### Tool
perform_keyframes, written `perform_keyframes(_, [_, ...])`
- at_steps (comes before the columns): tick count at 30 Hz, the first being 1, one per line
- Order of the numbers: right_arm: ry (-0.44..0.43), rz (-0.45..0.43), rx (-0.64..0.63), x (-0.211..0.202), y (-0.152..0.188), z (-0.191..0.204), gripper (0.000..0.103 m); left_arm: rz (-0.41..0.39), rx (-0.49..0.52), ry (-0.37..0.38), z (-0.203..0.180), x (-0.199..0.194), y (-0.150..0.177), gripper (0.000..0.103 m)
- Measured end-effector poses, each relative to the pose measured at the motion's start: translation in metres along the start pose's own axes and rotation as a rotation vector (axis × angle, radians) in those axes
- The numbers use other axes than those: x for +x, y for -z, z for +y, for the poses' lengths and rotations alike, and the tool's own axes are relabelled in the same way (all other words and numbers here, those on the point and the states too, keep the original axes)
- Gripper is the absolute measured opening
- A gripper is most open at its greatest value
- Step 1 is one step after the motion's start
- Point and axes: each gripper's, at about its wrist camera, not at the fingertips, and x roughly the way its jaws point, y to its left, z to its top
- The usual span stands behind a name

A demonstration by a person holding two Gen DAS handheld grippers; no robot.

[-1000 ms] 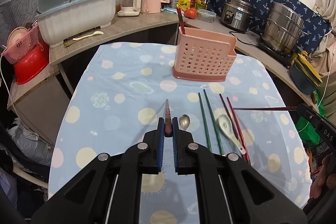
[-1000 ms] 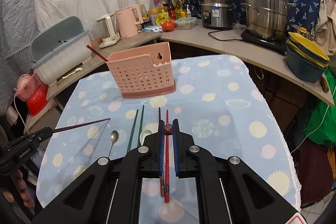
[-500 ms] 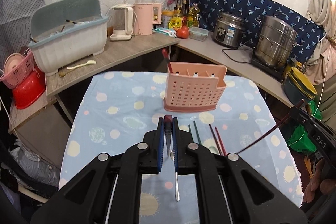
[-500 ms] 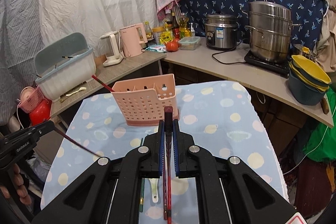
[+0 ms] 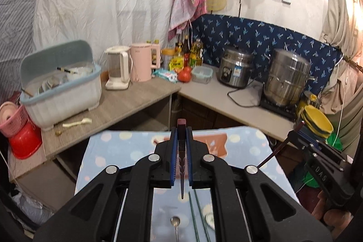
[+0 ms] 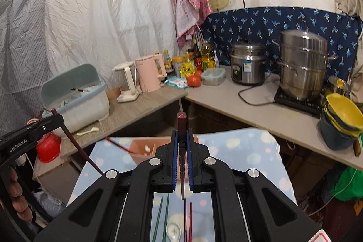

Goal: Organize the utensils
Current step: 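Carry both chopsticks up to the pink basket and lower them in, then open the left tool over the basket while the right tool opens too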

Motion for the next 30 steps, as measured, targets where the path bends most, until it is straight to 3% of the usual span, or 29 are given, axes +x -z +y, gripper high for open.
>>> perform_keyframes(7, [0.016,-0.045,-0.028,0.033,-0.045,0.01,0.007,-0.064,0.007,-0.006,-0.011,0.025,-0.056,0.007])
perform_keyframes(13, [0.025,-0.045,-0.039,0.069,-0.056,0.014,0.007,-0.08,0.009,-0.044,-0.011,0.059,-0.077,0.007])
perform_keyframes(19, [0.028,-0.01,-0.036,0.102,-0.045,0.012,0.007,-0.07,0.01,-0.062,-0.004,0.093,-0.068,0.007])
perform_keyframes(30, [0.041,0.062,-0.038,0.134,-0.012,0.007,0.007,0.033,-0.015,-0.075,0.011,0.142,-0.027,0.007])
